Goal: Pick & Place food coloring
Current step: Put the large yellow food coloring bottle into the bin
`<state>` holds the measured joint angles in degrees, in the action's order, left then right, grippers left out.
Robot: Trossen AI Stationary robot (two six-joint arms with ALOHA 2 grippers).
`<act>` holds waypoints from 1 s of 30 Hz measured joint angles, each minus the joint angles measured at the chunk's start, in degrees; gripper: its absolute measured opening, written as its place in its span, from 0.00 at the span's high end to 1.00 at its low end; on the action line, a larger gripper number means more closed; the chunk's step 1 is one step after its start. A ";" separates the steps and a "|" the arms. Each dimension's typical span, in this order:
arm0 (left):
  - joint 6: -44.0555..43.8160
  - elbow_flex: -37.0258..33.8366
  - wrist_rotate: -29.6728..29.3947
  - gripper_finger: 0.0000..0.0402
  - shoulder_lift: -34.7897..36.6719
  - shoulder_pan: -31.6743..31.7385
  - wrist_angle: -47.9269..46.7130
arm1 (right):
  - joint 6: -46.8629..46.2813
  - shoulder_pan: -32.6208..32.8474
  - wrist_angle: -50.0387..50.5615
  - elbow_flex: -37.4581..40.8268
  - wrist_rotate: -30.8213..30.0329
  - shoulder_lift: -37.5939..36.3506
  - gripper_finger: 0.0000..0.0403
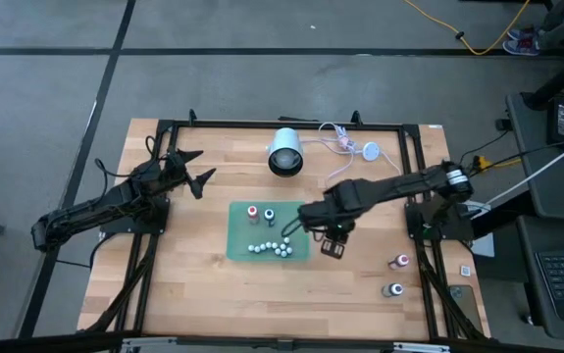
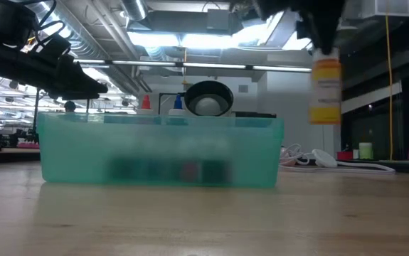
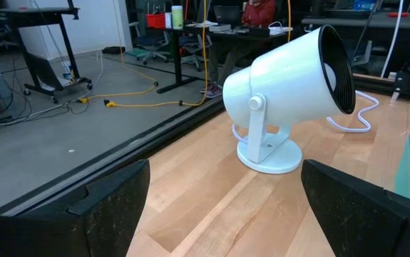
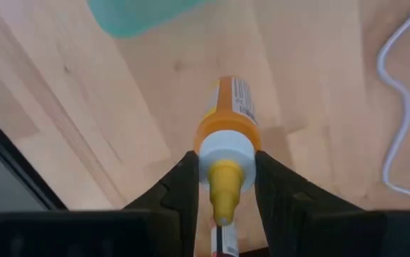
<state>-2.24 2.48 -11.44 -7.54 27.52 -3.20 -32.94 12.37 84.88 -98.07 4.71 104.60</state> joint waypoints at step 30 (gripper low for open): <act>0.00 0.01 0.00 0.10 0.00 -0.01 0.00 | 15.84 -7.88 -3.78 -23.82 -6.21 19.06 0.72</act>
<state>-2.24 2.49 -11.44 -7.55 27.51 -3.20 -17.10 4.49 81.10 -121.89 -1.50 123.66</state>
